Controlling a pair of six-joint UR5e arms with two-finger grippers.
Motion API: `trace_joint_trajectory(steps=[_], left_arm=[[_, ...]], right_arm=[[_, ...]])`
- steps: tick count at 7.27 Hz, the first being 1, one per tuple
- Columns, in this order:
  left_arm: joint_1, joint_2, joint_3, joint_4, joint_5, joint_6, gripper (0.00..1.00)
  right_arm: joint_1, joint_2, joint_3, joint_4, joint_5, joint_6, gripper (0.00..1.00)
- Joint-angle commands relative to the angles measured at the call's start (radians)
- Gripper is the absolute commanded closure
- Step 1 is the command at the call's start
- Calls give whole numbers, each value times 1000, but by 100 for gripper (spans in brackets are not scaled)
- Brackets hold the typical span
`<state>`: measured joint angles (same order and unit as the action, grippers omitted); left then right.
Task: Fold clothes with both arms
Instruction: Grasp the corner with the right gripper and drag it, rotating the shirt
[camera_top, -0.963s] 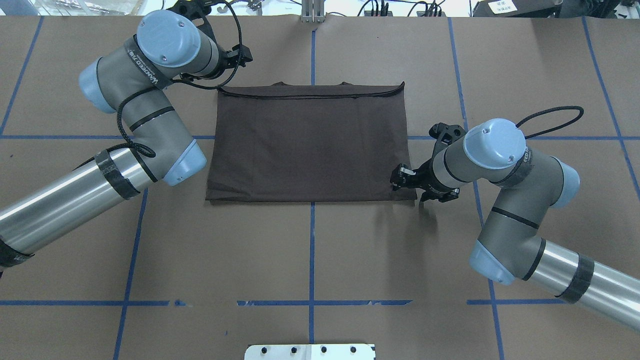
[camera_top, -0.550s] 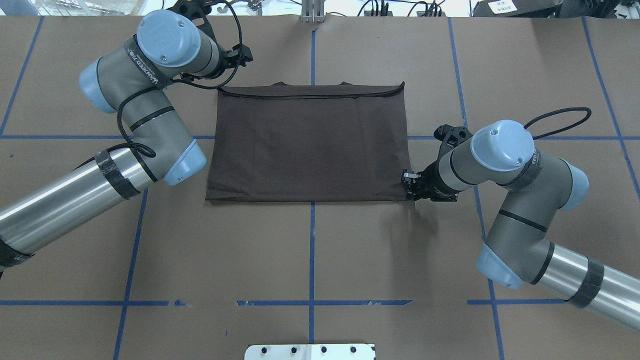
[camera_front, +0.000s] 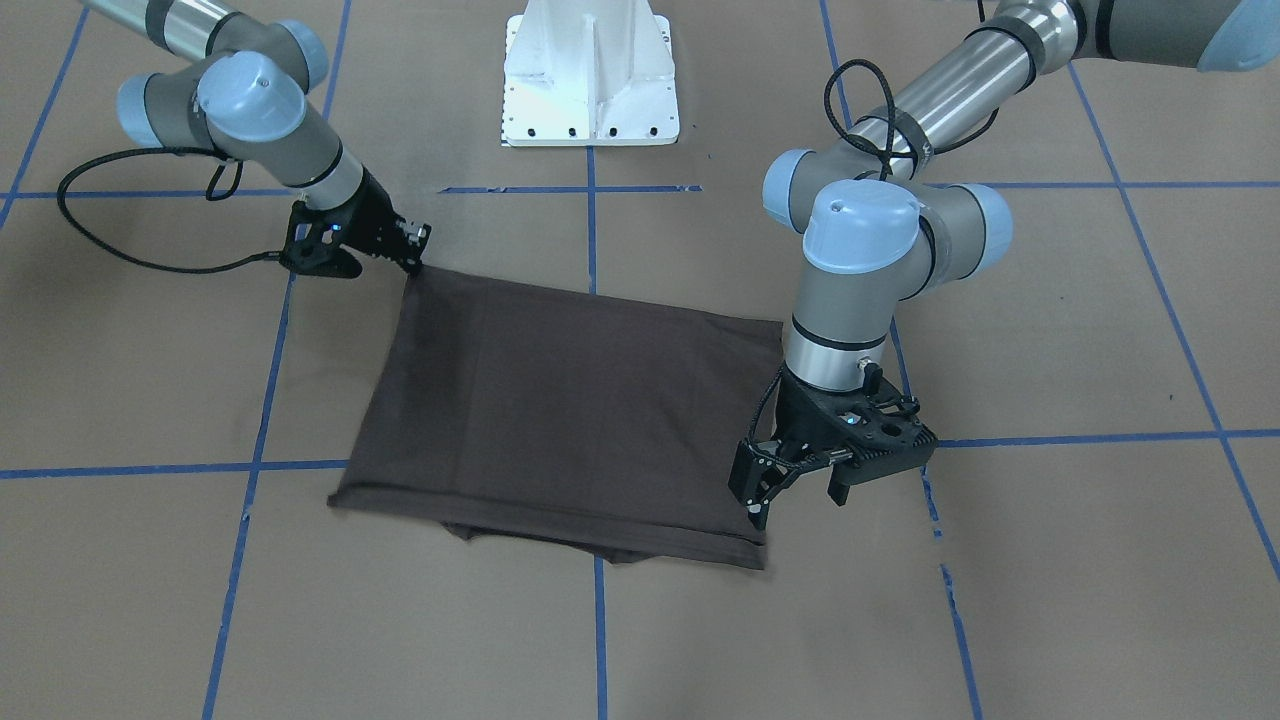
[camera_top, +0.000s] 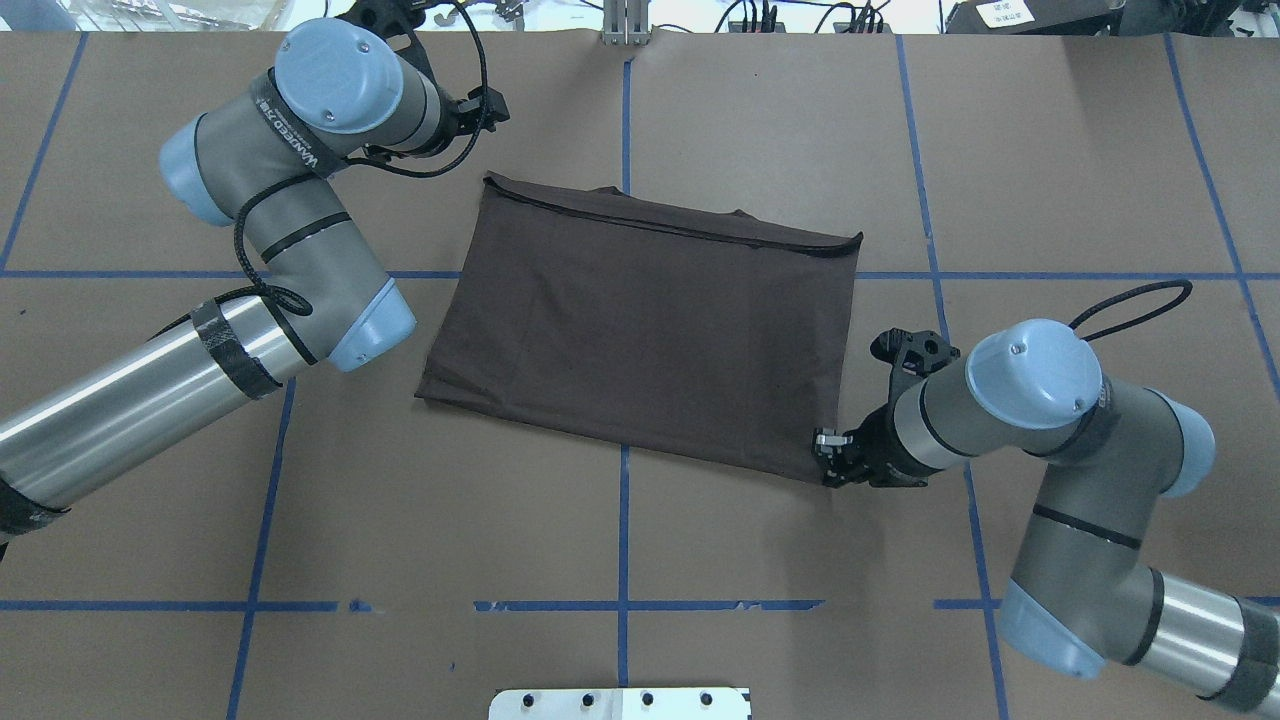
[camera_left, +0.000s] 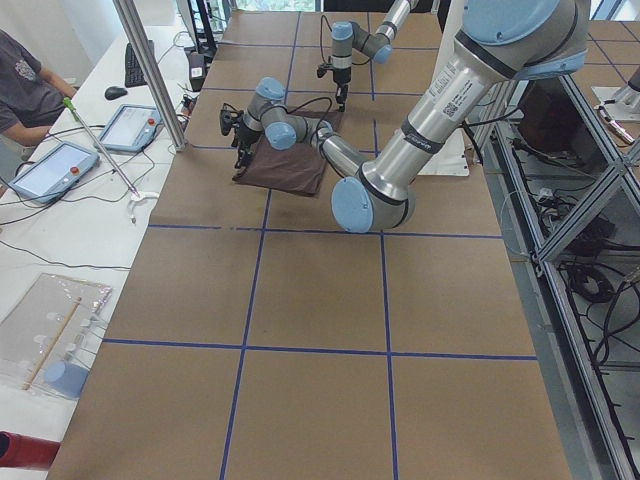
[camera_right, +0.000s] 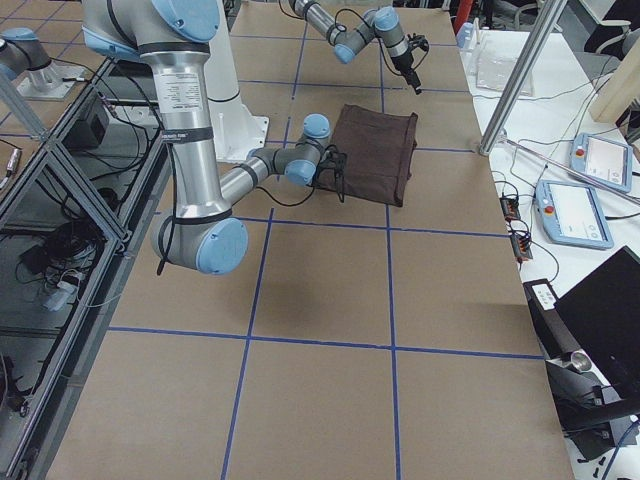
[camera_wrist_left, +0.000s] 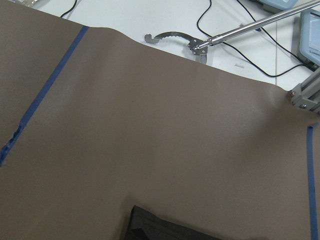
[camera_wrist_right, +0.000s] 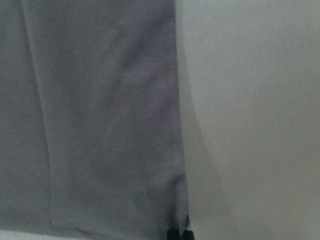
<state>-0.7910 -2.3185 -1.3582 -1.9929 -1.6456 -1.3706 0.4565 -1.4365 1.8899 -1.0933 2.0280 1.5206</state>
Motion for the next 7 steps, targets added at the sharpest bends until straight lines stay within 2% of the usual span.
trace_joint_trajectory(steps=[1,2,4,5,6,7], left_arm=[[3,-1,-19,2,0,-13,1],[4,1,-30,2,0,-22,1],[13,14,-76,8,-3,-22,1],[59,59,-155,49,-67,-27,0],[115,136,-280,96,-118,-74,0],[206,213,-379,124,-131,-197,1]], right_arm=[[-205,-178,203,7,5,45,100],[-307,-176,234,10,3,137,100],[-377,-173,296,10,-6,190,1],[-336,-151,297,10,-12,191,0],[-232,-100,281,9,-38,190,0],[-129,-73,276,9,-63,190,0]])
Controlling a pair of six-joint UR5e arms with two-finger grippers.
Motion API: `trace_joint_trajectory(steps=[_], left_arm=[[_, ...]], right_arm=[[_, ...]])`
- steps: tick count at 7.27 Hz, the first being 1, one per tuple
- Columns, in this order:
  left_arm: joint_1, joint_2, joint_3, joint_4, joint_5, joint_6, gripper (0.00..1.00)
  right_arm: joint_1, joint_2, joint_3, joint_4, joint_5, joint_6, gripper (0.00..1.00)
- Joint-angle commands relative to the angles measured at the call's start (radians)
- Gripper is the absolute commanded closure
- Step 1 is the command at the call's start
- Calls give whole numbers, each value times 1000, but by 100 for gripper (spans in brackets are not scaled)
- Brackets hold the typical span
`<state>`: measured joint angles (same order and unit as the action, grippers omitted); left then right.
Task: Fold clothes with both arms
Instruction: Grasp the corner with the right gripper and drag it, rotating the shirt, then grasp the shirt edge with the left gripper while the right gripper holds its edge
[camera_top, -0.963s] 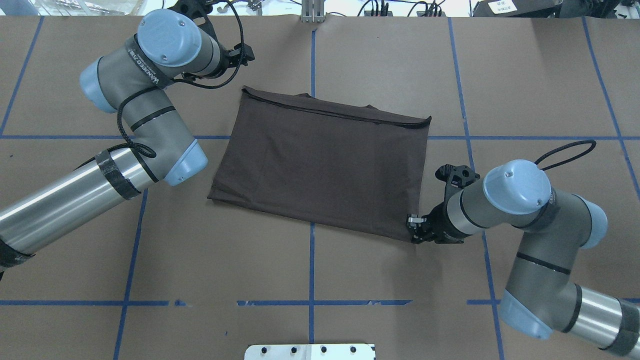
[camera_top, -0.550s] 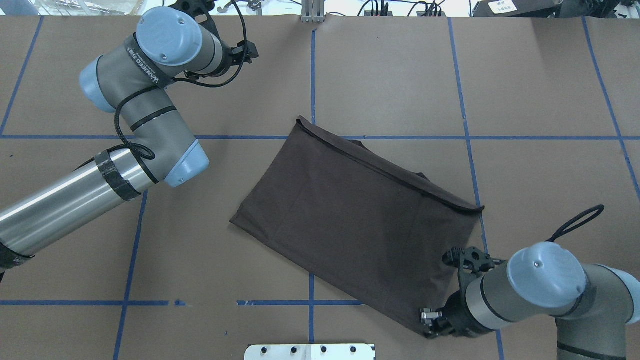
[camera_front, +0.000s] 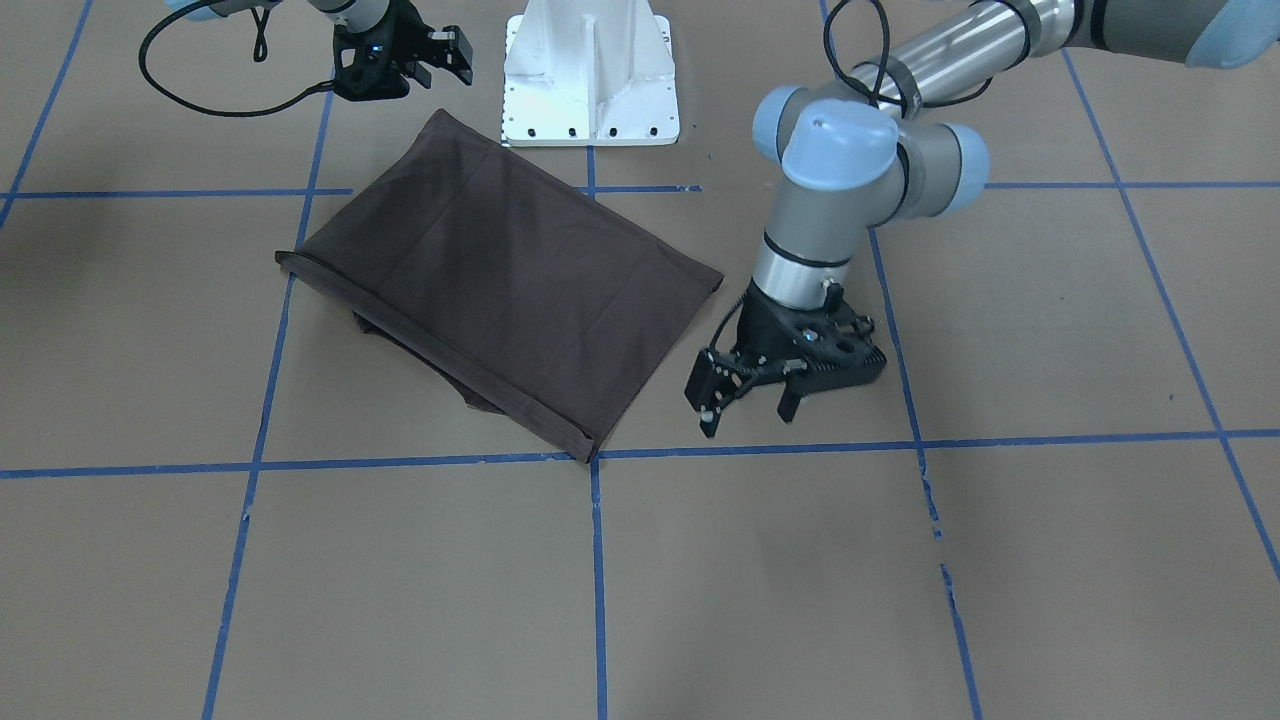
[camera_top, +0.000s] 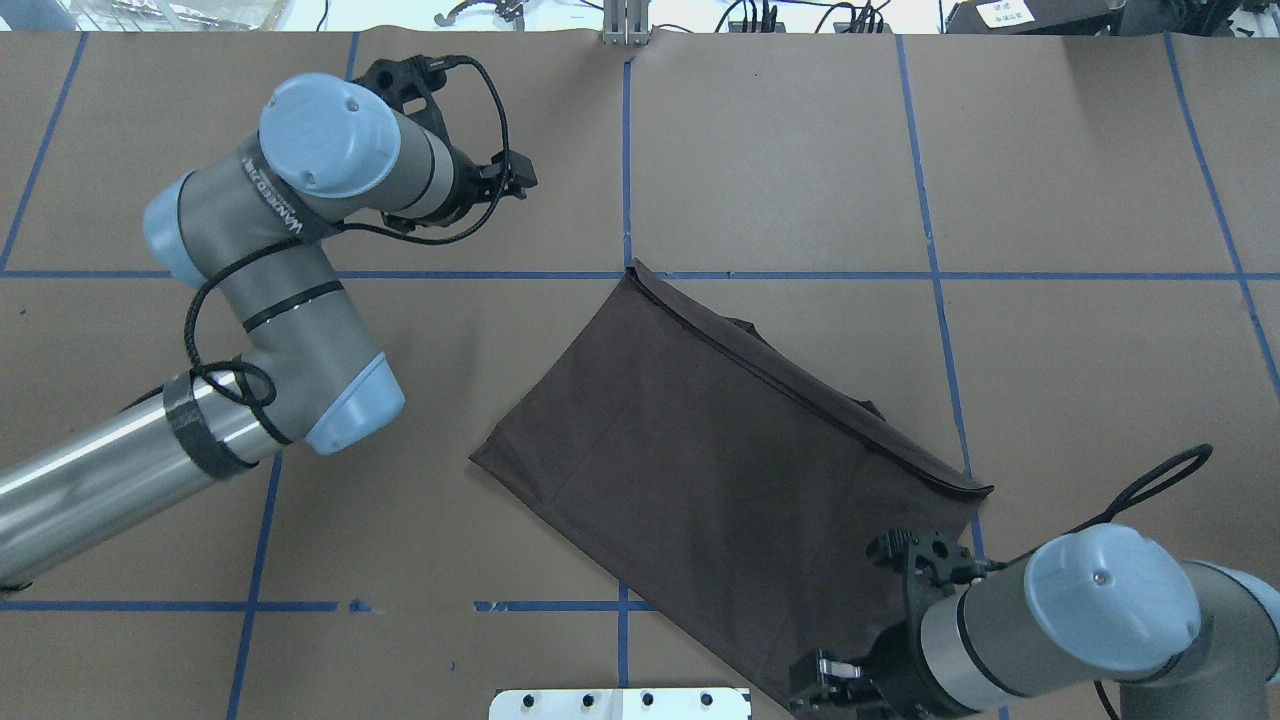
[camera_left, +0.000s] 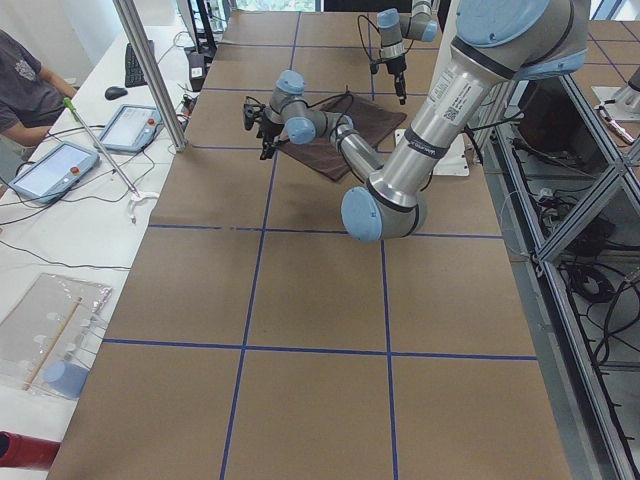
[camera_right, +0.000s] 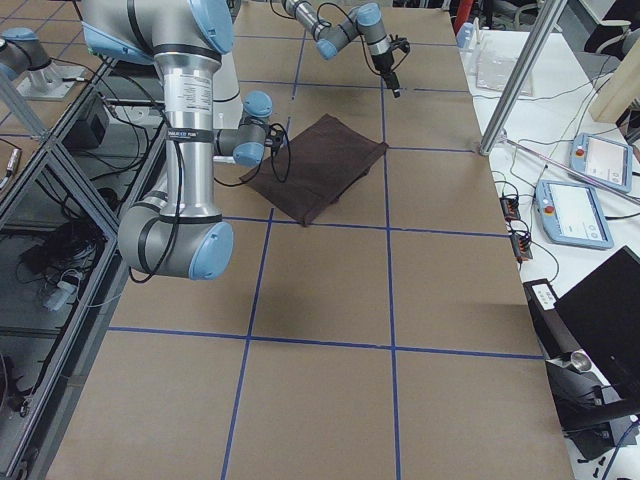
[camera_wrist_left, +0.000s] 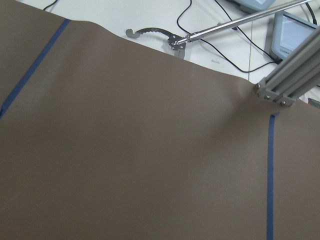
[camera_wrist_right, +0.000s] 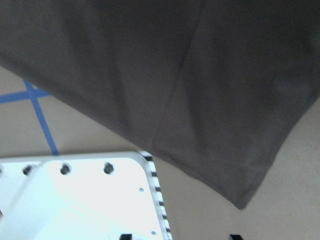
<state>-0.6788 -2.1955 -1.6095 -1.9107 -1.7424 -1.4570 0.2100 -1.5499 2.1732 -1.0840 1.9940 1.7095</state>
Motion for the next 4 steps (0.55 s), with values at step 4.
trace_joint_trajectory(steps=[4], left_arm=[[278,141,-145,41,36,-471,12]], right_arm=[[315,106,-30,1,-70,-10,0]])
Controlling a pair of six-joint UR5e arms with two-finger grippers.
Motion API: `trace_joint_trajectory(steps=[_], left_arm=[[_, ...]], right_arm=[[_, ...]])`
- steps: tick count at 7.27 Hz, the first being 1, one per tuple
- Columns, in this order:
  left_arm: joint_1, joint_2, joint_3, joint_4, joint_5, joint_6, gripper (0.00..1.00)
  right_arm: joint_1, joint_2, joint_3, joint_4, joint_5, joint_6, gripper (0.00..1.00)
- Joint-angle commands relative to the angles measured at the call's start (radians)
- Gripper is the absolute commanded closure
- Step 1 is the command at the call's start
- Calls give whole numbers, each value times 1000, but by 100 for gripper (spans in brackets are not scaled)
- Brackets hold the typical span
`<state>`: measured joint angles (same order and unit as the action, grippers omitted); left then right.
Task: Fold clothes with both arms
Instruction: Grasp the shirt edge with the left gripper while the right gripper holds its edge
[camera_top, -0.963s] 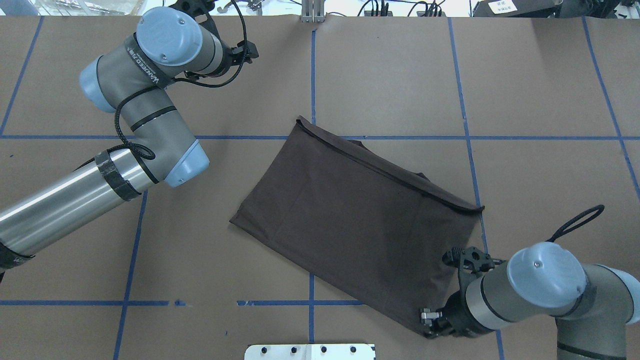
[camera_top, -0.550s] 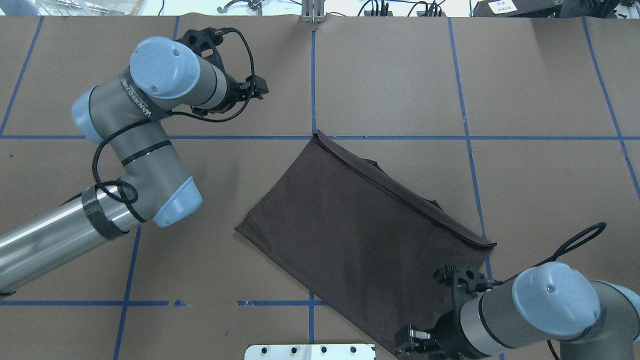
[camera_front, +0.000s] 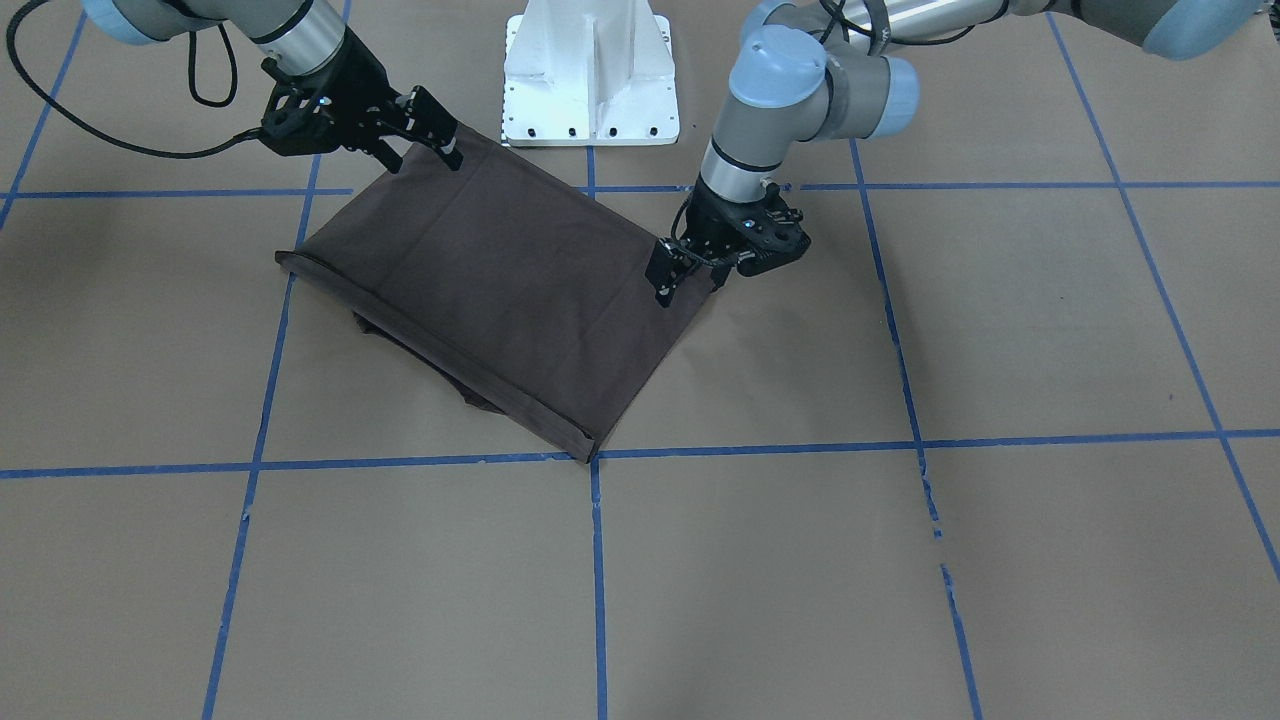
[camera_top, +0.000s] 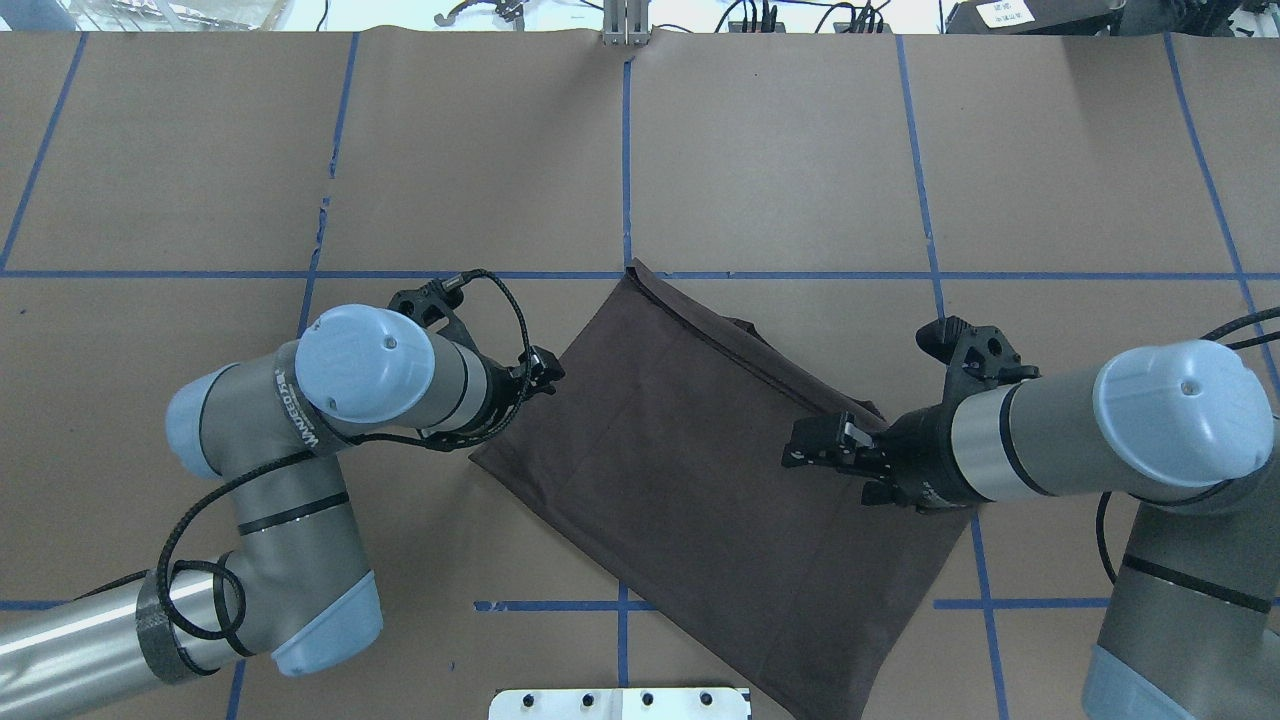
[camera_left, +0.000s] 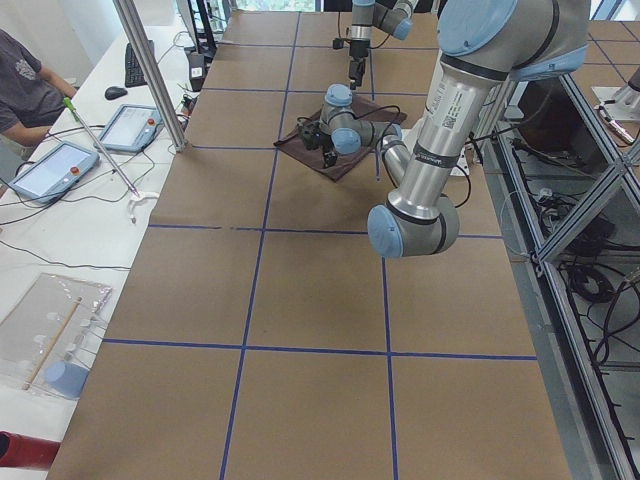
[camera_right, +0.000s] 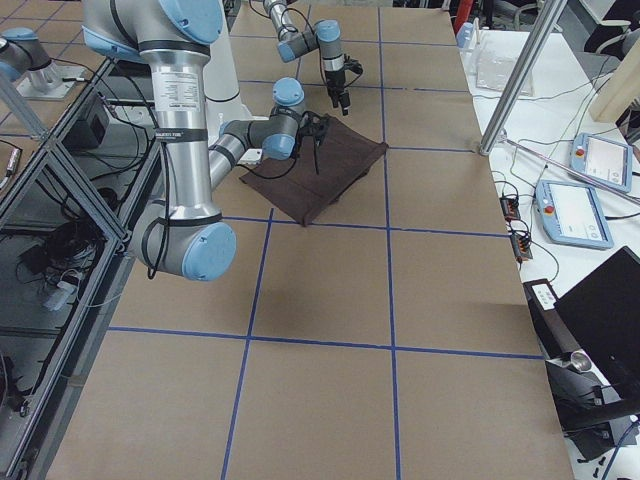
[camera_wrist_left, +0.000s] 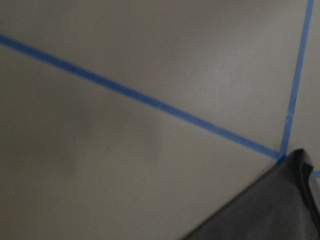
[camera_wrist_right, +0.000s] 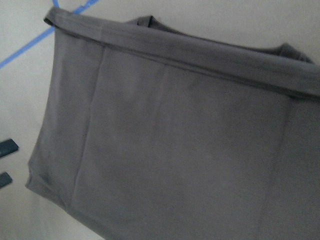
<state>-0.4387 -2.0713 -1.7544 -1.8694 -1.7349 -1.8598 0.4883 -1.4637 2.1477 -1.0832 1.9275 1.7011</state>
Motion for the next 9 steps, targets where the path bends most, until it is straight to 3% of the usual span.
trace_joint_trajectory(steps=[1,9], left_arm=[[40,36,-4,1,31,-82,13],[55,83,-16,3,29,-97,21]], right_arm=[[48,43,-15,0,-4,-1,0],[50,46,-25,0,-7,0,0]])
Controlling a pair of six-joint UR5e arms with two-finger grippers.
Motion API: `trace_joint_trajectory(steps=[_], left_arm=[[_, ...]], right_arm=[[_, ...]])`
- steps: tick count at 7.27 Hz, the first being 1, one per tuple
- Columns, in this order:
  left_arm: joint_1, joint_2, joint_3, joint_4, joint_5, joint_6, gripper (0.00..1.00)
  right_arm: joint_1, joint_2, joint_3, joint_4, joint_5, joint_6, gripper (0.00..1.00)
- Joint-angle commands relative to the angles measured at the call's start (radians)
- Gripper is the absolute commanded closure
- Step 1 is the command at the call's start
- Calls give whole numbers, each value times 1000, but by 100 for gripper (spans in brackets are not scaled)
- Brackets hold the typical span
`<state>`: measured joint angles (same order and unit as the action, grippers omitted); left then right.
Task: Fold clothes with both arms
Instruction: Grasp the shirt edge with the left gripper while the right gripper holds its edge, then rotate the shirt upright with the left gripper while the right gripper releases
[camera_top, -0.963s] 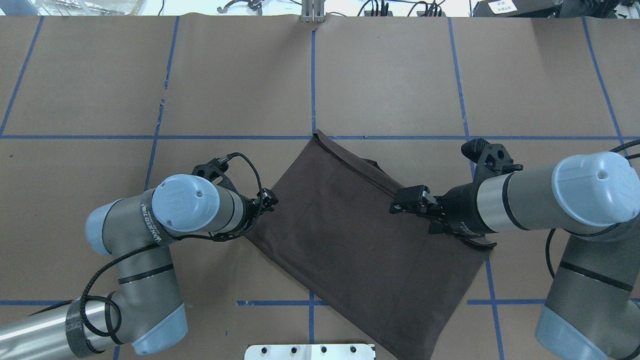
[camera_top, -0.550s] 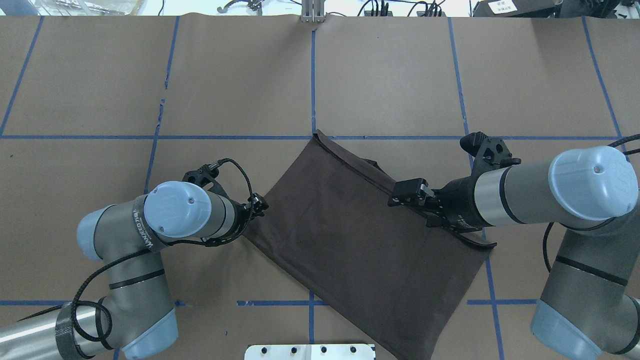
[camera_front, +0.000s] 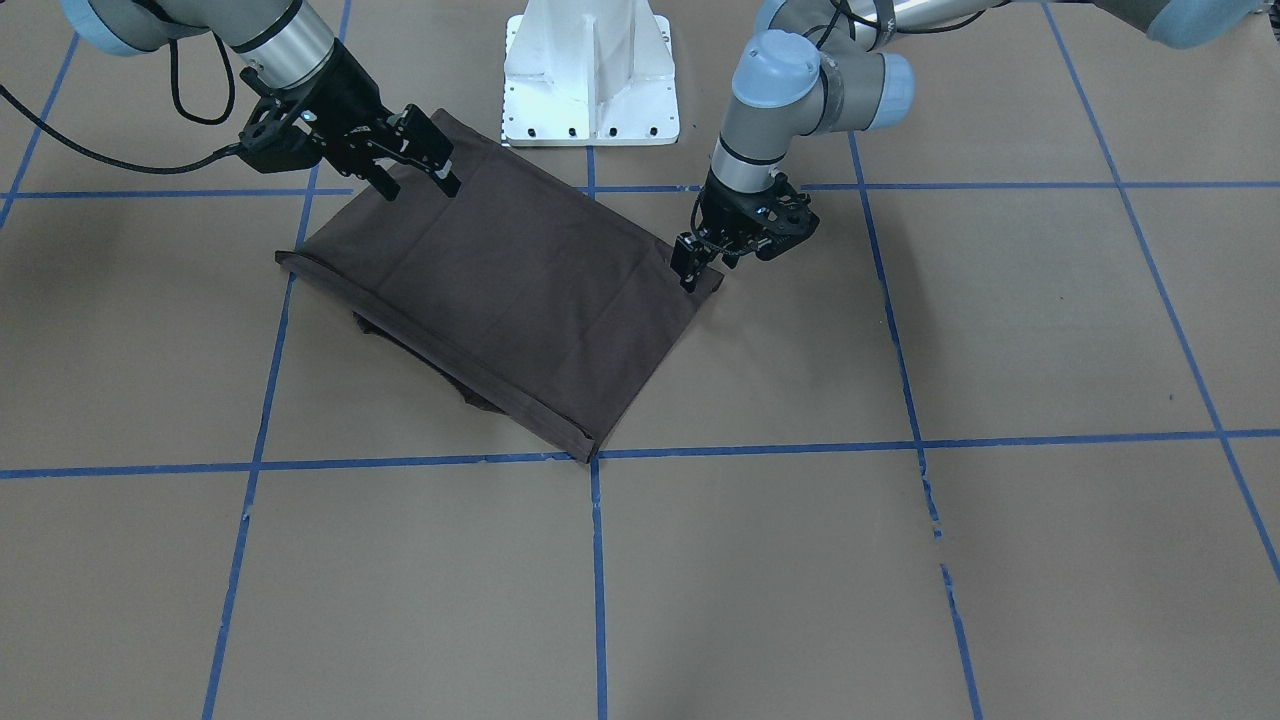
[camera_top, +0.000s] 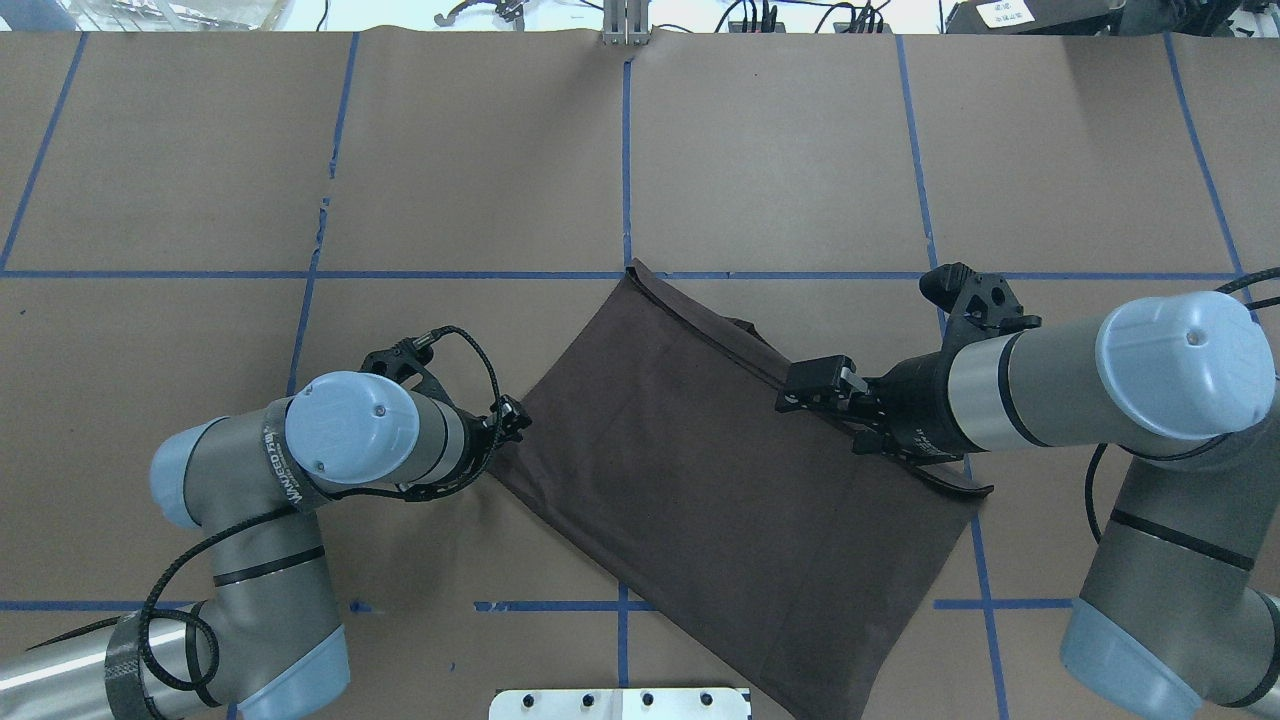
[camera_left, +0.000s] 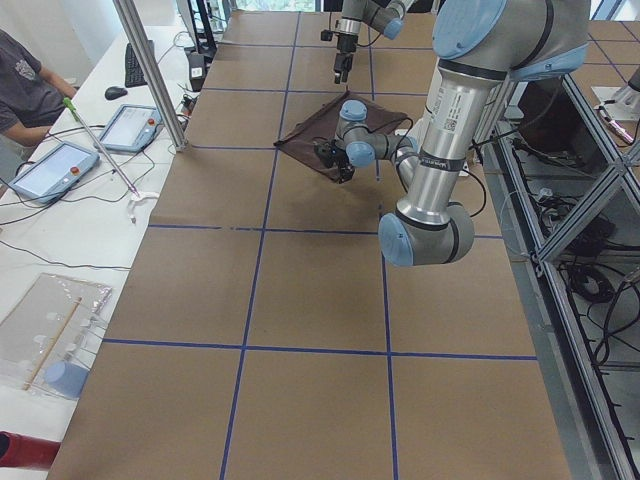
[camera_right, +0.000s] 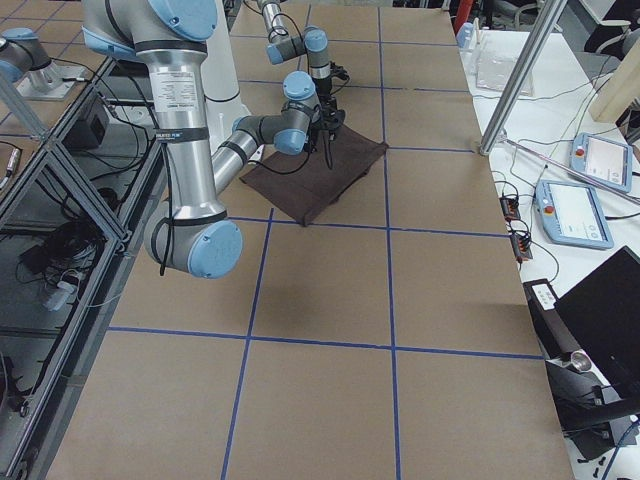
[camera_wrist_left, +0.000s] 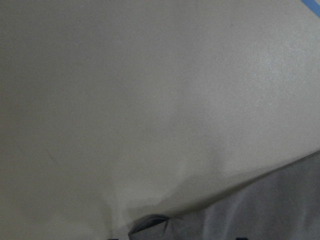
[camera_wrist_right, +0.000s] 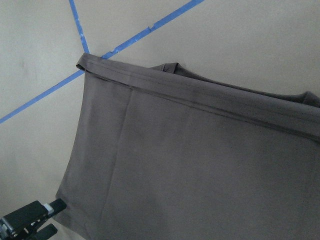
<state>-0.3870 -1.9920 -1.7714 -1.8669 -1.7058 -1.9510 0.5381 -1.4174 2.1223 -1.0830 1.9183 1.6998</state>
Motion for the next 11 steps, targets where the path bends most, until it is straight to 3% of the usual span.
trace_joint_trajectory(steps=[1,3,6,8,10,11], left_arm=[[4,2,-2,0,0,-28,38],[4,1,-3,0,0,-37,100],[2,4,-34,29,-9,-19,100],[-9,-11,-97,165,-8,13,100],[-106,-21,-68,167,2,145,100],[-142,-84,20,161,47,205,100]], right_arm=[[2,0,1,0,4,1,0],[5,0,-1,0,4,0,0],[6,-2,-1,0,4,0,0],[10,-3,-1,0,7,1,0],[14,-5,-1,0,7,0,0],[17,-5,-1,0,7,0,0]])
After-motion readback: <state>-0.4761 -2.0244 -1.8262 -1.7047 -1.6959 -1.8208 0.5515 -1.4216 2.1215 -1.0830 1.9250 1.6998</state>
